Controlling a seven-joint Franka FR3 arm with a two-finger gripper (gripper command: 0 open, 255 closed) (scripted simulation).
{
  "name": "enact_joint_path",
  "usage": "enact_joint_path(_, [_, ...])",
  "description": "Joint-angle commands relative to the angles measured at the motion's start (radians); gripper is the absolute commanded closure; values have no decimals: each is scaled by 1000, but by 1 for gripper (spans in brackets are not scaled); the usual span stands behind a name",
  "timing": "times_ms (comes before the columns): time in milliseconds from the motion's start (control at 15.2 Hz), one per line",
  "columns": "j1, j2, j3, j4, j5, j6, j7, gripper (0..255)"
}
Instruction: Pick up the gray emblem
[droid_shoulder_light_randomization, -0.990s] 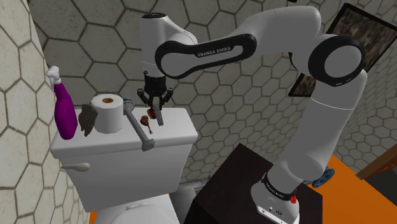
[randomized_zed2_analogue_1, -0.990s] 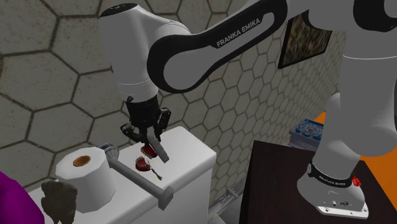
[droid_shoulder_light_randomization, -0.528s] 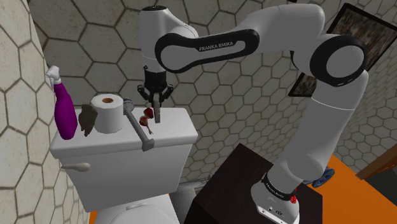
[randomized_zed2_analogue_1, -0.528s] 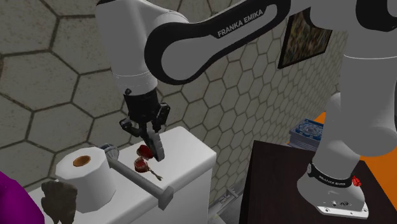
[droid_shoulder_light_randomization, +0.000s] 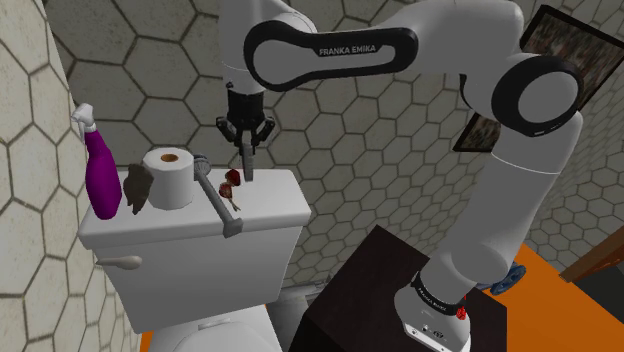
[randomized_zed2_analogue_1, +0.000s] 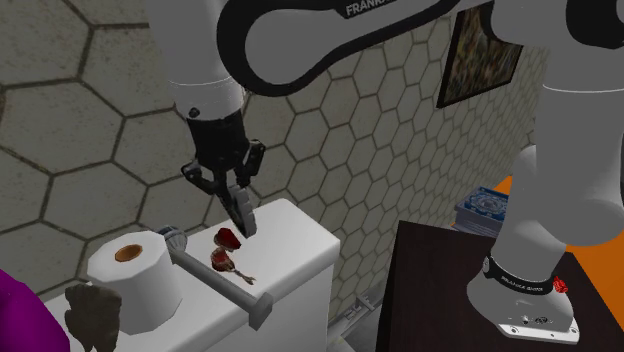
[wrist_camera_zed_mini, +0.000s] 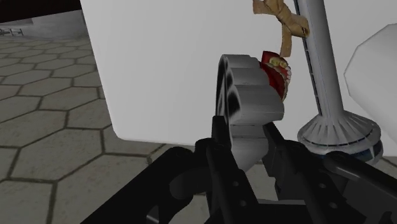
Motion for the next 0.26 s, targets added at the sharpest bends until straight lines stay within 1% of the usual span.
enact_joint_path(0, [0,-4,1,21,3,-24,-5,255])
enact_joint_path(198, [1,-5,1,36,4,-39,-7,255])
